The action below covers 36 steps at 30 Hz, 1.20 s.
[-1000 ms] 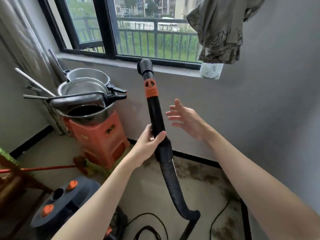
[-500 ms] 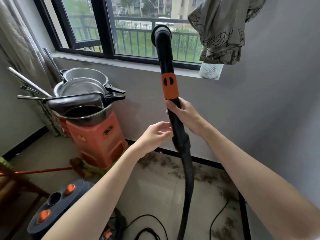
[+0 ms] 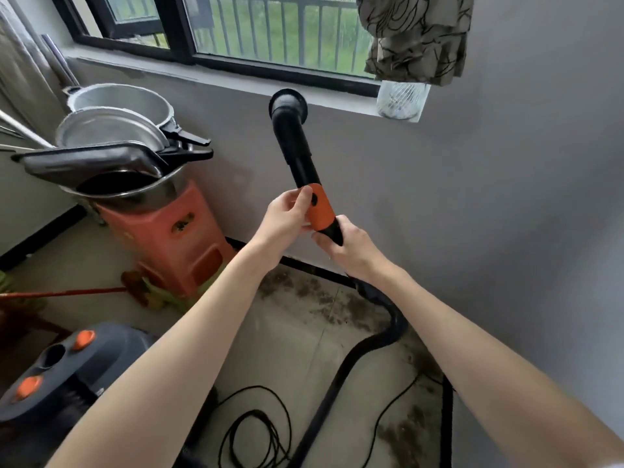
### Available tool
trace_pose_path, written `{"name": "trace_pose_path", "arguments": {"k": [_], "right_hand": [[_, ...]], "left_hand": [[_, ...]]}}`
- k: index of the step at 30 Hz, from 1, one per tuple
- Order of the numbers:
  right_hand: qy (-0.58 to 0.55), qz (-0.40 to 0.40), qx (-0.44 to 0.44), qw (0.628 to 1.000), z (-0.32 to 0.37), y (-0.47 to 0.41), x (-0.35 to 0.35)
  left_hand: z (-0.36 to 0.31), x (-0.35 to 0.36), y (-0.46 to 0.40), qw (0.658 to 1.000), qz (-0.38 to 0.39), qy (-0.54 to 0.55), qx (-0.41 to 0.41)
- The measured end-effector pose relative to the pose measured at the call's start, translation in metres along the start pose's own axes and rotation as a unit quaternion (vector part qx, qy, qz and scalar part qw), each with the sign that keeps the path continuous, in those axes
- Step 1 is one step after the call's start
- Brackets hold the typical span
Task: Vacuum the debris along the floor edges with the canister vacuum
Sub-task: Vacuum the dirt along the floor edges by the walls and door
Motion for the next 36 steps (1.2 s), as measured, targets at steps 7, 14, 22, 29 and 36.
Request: {"name": "trace_pose_path", "arguments": {"k": [7, 14, 22, 29, 36], "right_hand": [[0.034, 0.052, 0.051, 0.997, -0.023, -0.002, -0.020], [0.050, 0.077, 0.081, 0.992, -0.057, 0.007, -0.009], [0.049, 0.074, 0.094, 0.992, -0.083, -0.004, 0.018], [0.083, 0.117, 0.129, 0.981, -0.116, -0.033, 0.031], [0.186, 0.193, 0.227, 0.936, -0.157, -0.098, 0.092]], "left_hand": [[0.012, 0.031, -0.027, 0.997, -0.021, -0.020, -0.065], [0.043, 0.045, -0.035, 0.990, -0.050, 0.000, -0.129], [0.080, 0.031, -0.052, 0.986, -0.059, 0.046, -0.150], [0.109, 0.015, -0.093, 0.980, -0.028, 0.080, -0.180], [0.151, -0.051, -0.180, 0.963, 0.012, 0.099, -0.249]]}}
Point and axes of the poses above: each hand's wrist, its own y-axis away from the middle knuckle, its own x-axis out of the palm, z = x × y, the point moved 3 cm from there along -y, towards the middle knuckle, and after that the axes turned 9 degrees about -x, right-handed, at the moved point
